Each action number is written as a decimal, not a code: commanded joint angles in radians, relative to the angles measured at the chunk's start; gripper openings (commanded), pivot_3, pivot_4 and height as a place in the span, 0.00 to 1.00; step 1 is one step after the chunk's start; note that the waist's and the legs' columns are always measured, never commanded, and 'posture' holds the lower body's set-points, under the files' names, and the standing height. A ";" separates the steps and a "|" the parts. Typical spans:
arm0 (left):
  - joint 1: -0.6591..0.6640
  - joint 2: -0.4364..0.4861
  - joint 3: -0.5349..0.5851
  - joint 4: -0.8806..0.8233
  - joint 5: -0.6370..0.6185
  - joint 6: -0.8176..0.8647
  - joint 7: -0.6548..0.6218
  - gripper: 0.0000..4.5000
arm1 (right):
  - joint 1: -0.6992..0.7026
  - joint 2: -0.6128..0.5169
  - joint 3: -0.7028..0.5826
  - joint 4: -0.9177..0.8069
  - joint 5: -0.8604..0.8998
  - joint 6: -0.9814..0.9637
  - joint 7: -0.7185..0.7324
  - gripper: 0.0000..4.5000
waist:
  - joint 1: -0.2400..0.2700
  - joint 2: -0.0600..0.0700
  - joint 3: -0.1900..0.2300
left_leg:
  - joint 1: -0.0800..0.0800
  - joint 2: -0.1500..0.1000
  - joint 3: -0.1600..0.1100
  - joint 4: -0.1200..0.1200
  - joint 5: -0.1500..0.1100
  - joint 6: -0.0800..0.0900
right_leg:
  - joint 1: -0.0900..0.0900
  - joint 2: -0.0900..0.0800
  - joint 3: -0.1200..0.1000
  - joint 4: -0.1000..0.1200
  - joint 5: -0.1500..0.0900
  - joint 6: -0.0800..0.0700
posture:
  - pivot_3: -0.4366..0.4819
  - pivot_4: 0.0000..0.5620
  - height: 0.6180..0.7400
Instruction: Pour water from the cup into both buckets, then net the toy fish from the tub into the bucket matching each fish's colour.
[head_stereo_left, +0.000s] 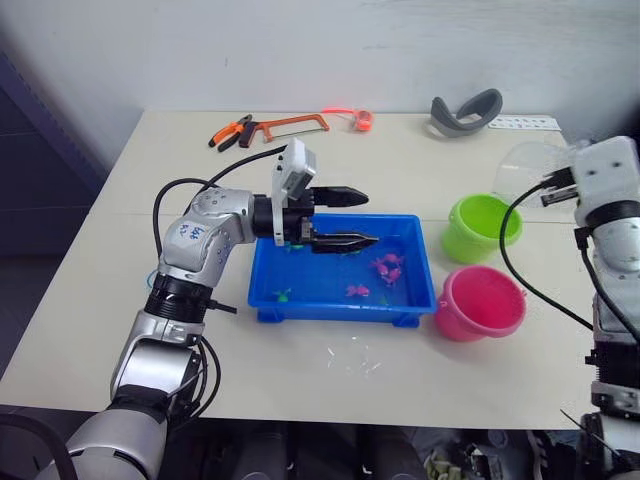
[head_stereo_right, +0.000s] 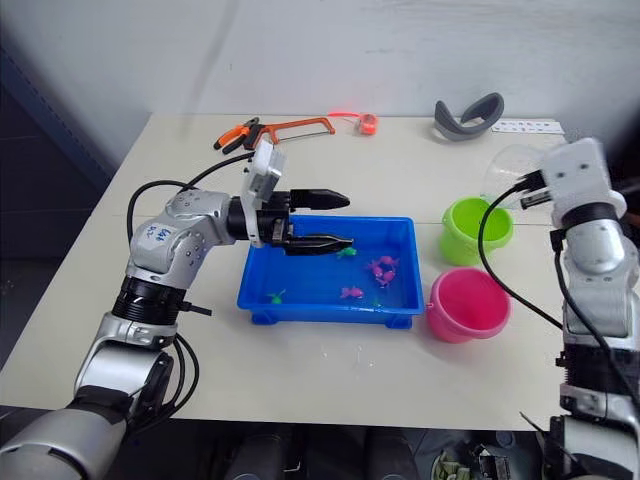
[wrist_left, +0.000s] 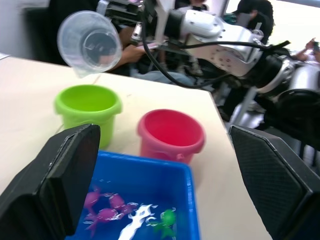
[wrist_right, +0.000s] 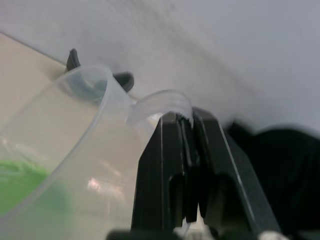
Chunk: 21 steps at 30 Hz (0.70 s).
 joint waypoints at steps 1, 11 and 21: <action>0.010 0.014 0.000 -0.067 -0.043 0.010 -0.059 1.00 | 0.030 0.056 -0.192 -0.204 0.185 0.214 -0.031 0.02 | 0.000 0.000 0.000 | 0.000 0.000 0.000 0.000 0.000 0.000 | 0.000 0.000 0.000 0.000 0.000 0.000 | 0.48 0.27 1.00; 0.032 0.022 0.008 -0.151 -0.101 0.039 -0.112 1.00 | 0.254 0.276 -0.571 -0.383 0.496 0.361 -0.142 0.02 | 0.000 0.000 0.000 | 0.001 0.000 0.000 -0.001 0.000 0.001 | 0.000 0.000 0.001 -0.001 0.000 0.000 | 0.48 0.27 1.00; 0.027 0.023 0.002 -0.156 -0.094 0.053 -0.095 1.00 | 0.248 0.296 -0.493 -0.086 0.418 0.068 -0.201 0.02 | -0.026 0.000 0.000 | 0.004 0.000 0.002 -0.002 -0.001 0.001 | -0.001 0.001 0.006 0.000 0.000 0.000 | 0.48 0.27 1.00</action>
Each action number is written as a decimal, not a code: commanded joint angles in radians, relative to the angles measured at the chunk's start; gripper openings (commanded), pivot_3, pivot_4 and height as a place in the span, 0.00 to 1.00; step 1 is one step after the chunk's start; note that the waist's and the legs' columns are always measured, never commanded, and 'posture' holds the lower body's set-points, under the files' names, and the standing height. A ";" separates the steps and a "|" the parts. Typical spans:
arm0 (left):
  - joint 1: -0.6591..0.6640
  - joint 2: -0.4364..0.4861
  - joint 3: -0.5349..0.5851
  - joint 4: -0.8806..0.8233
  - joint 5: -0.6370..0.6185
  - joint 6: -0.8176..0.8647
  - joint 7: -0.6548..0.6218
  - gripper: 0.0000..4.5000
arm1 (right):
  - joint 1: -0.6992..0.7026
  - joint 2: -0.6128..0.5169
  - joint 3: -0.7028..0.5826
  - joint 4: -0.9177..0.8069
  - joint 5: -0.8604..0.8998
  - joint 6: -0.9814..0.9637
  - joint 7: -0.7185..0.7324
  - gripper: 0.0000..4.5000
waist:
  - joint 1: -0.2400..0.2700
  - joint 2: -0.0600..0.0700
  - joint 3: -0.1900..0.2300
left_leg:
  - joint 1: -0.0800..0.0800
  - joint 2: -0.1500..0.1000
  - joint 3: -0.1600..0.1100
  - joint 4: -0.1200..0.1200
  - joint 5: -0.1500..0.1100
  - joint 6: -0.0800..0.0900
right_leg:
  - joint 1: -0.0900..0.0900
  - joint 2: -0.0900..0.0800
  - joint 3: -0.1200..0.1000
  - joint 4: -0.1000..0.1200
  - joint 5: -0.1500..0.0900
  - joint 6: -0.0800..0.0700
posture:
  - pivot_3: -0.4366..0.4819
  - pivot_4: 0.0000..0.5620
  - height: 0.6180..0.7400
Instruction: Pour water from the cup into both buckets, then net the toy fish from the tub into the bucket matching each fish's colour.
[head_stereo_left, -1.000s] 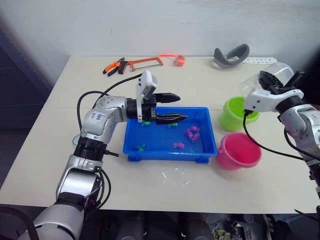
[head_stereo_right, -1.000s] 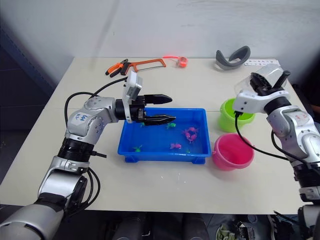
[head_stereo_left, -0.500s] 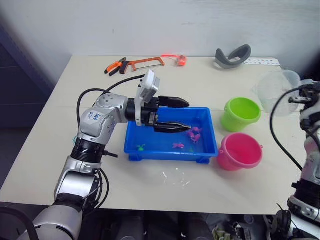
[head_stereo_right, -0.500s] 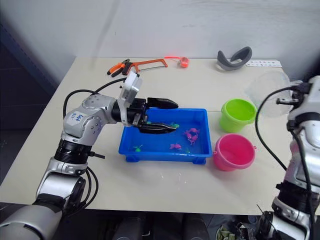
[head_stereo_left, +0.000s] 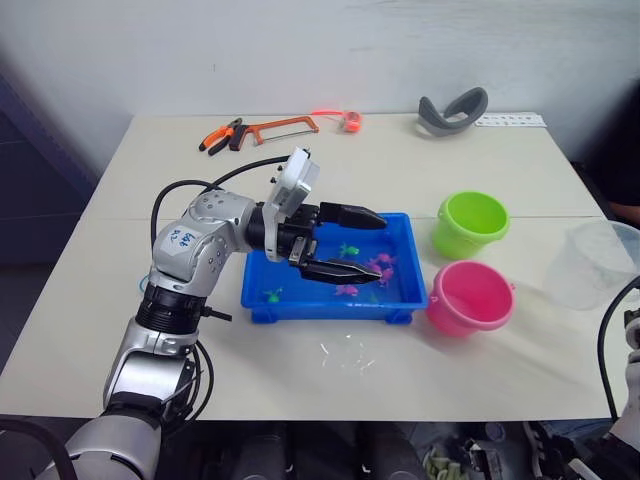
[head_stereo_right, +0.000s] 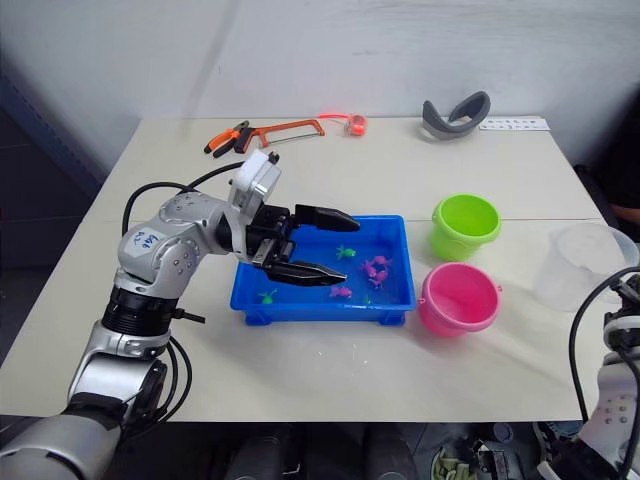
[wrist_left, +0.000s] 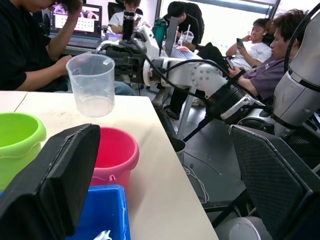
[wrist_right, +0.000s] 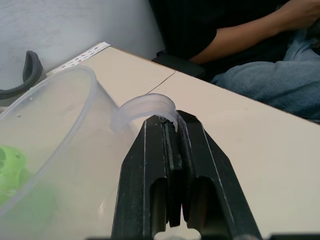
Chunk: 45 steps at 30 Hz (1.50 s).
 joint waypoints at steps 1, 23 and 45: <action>-0.015 0.003 0.010 -0.026 -0.015 0.003 0.009 1.00 | -0.014 -0.042 0.032 0.144 -0.084 -0.150 -0.060 0.02 | -0.001 0.000 0.000 | 0.000 0.000 0.000 0.000 0.000 0.000 | 0.000 0.000 0.000 0.000 0.000 0.000 | 0.48 0.27 1.00; -0.071 -0.028 -0.025 0.089 0.027 -0.061 -0.021 1.00 | 0.332 0.063 0.142 -0.086 -0.027 -0.271 -0.084 0.98 | 0.000 0.000 0.000 | 0.000 0.000 0.000 -0.001 0.000 0.000 | 0.000 0.001 0.002 -0.001 0.000 0.000 | 0.48 0.27 1.00; 0.068 0.054 0.063 0.007 0.039 0.012 0.130 1.00 | 0.319 -0.811 0.291 -0.556 1.012 0.122 0.172 0.98 | -0.003 -0.008 0.002 | -0.001 0.002 -0.002 -0.002 -0.004 0.006 | 0.002 0.002 0.009 -0.006 0.000 0.001 | 0.48 0.27 1.00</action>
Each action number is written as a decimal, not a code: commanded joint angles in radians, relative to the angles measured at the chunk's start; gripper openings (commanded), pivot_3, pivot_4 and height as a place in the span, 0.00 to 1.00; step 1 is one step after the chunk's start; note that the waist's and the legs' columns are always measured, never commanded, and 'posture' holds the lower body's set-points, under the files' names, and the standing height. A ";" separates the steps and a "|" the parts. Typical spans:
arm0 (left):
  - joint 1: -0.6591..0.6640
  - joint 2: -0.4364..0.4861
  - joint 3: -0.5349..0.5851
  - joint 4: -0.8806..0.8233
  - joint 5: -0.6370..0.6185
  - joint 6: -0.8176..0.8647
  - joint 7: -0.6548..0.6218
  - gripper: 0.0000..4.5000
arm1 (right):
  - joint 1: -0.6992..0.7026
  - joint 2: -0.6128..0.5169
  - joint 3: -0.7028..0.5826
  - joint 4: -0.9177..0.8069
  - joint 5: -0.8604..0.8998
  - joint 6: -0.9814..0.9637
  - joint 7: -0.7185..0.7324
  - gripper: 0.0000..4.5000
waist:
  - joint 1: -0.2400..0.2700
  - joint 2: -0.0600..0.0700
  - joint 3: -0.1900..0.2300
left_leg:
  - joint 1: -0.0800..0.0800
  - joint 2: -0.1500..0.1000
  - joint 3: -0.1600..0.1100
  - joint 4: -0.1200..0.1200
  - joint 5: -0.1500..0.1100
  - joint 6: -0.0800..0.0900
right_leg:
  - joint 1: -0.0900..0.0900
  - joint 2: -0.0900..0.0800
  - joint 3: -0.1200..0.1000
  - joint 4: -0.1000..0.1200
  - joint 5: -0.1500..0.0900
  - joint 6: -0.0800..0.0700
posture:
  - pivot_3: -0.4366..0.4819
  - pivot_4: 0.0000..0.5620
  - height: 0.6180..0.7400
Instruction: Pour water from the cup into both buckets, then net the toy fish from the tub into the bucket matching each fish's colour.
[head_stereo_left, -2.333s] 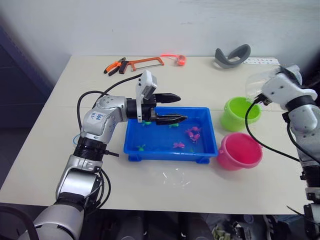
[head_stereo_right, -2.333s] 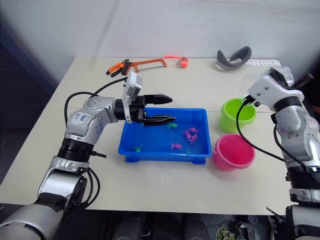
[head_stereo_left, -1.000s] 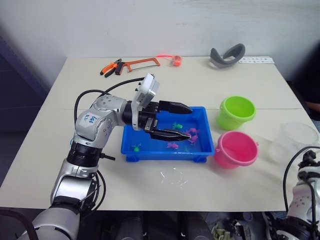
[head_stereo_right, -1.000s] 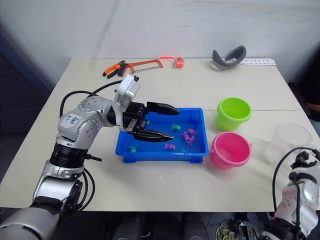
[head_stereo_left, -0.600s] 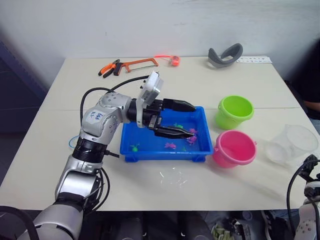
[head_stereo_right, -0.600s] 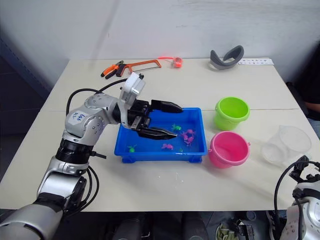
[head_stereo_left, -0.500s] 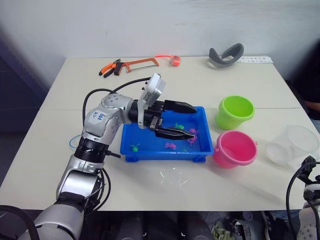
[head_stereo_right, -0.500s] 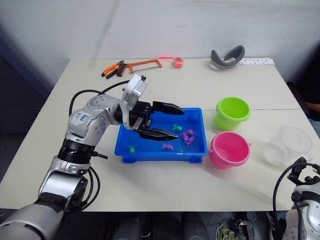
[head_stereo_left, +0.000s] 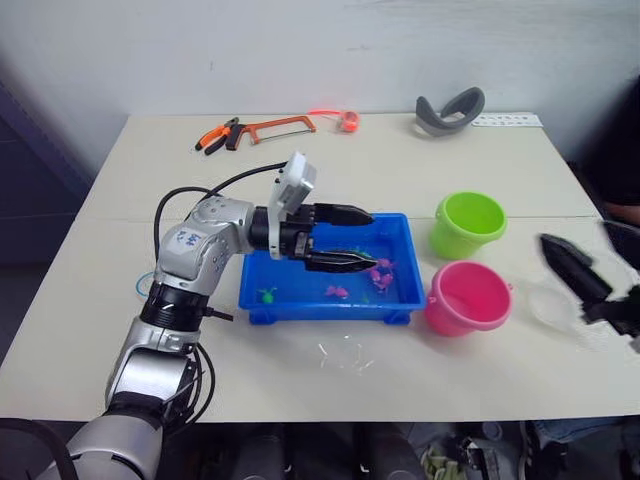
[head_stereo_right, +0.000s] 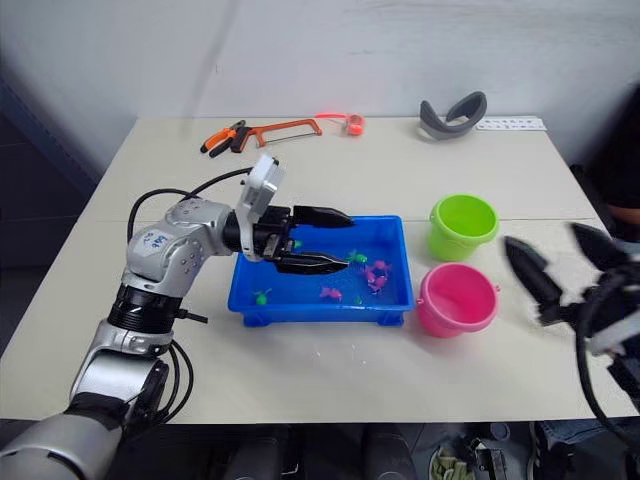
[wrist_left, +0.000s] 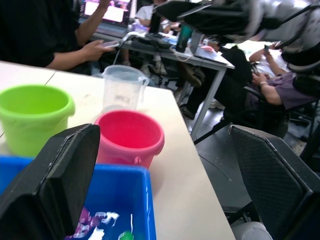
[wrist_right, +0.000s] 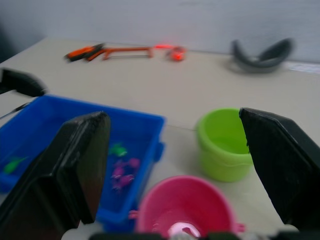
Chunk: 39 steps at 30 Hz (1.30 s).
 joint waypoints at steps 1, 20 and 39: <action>0.073 0.068 0.075 -0.103 -0.004 0.023 0.068 1.00 | -0.289 -0.220 0.293 0.089 0.098 0.031 0.163 0.98 | -0.001 -0.003 0.002 | 0.000 0.001 0.000 0.001 0.000 0.000 | 0.000 0.002 0.000 0.000 0.000 0.000 | 0.48 0.27 1.00; 0.482 0.639 0.401 0.277 0.185 -0.213 0.096 1.00 | -0.923 0.022 0.990 0.322 -0.376 0.102 0.567 0.98 | 0.004 -0.009 0.005 | -0.005 0.001 0.000 0.001 -0.008 0.003 | -0.003 -0.011 -0.006 -0.009 0.000 -0.001 | 0.48 0.27 1.00; -0.167 0.371 0.057 1.153 0.624 -0.451 0.390 1.00 | -0.811 0.085 0.845 0.171 -0.336 0.190 0.401 0.98 | 0.023 -0.017 0.003 | -0.025 0.000 0.009 0.024 -0.010 0.005 | -0.019 -0.009 -0.032 0.009 0.002 0.003 | 0.48 0.27 1.00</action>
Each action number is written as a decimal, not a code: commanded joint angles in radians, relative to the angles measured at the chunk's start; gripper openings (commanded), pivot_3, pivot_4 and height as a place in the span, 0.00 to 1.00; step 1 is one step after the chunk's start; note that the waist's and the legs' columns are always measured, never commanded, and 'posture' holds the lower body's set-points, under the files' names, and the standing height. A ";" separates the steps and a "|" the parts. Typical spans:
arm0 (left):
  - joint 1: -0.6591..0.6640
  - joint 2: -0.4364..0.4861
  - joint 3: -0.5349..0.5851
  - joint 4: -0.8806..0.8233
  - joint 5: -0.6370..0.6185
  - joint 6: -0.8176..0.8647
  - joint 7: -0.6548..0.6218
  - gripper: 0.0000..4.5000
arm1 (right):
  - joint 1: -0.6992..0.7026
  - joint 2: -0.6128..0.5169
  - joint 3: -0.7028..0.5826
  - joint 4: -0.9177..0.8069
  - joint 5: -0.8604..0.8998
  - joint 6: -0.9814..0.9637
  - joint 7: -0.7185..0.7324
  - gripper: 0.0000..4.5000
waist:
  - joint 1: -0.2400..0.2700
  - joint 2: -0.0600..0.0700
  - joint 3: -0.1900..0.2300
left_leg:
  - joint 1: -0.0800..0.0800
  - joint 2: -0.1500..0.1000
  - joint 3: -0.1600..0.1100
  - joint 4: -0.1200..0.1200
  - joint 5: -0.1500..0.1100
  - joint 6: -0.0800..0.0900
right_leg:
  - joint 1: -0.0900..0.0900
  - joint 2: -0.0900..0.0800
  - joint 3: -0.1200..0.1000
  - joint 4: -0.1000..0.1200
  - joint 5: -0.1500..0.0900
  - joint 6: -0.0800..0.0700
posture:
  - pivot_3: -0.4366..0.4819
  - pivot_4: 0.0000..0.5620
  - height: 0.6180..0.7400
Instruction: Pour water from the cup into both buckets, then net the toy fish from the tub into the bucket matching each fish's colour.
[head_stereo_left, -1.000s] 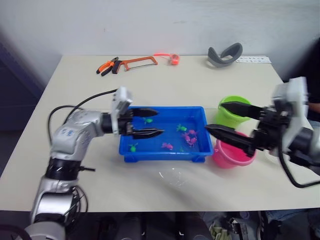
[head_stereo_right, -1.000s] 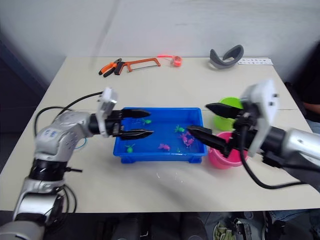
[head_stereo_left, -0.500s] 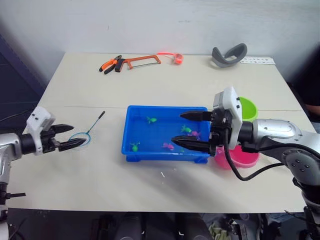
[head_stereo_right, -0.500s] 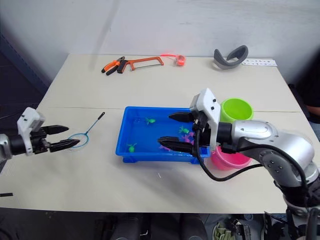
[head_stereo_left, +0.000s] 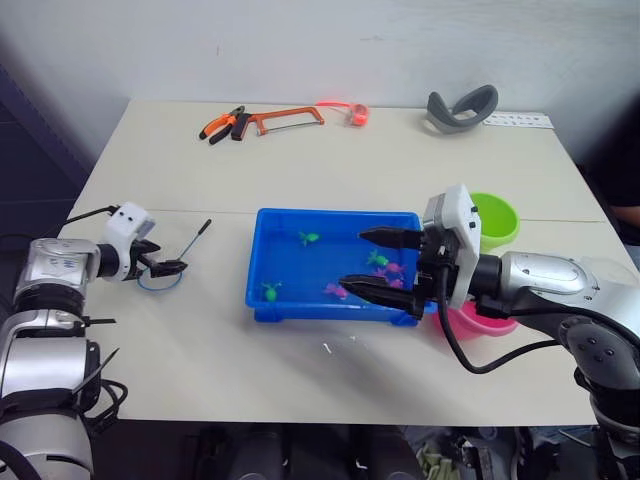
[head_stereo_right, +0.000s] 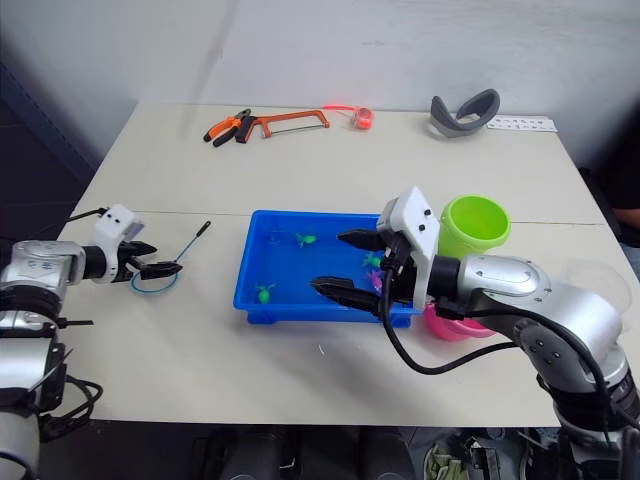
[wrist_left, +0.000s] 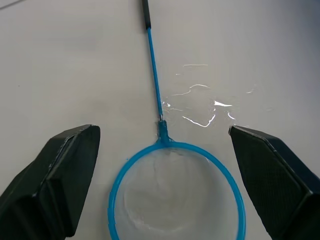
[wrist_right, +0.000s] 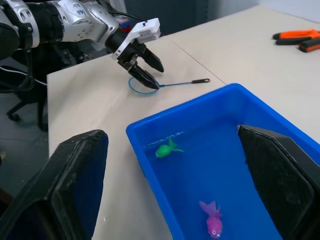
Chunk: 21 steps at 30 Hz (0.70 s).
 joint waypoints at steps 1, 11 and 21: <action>-0.050 -0.032 0.000 0.071 0.041 -0.021 0.108 1.00 | 0.019 -0.006 -0.073 -0.063 0.050 0.018 -0.043 0.98 | -0.001 -0.001 0.000 | 0.000 0.000 0.000 0.000 0.000 0.000 | 0.000 0.000 0.000 0.000 0.000 0.000 | 0.48 0.27 1.00; -0.053 -0.100 0.028 0.121 0.057 0.000 0.206 0.68 | 0.038 -0.036 -0.156 -0.113 0.126 0.055 -0.107 1.00 | 0.002 -0.002 0.000 | 0.003 0.000 0.000 0.000 -0.001 0.002 | 0.001 -0.001 0.001 0.003 0.000 0.000 | 0.48 0.27 1.00; -0.062 -0.077 0.084 0.111 0.020 -0.015 0.180 0.01 | 0.064 -0.092 -0.196 -0.131 0.178 0.070 -0.111 1.00 | 0.000 -0.002 -0.001 | 0.006 0.000 0.000 0.002 -0.002 0.005 | 0.001 -0.003 0.002 0.006 0.000 0.000 | 0.48 0.27 1.00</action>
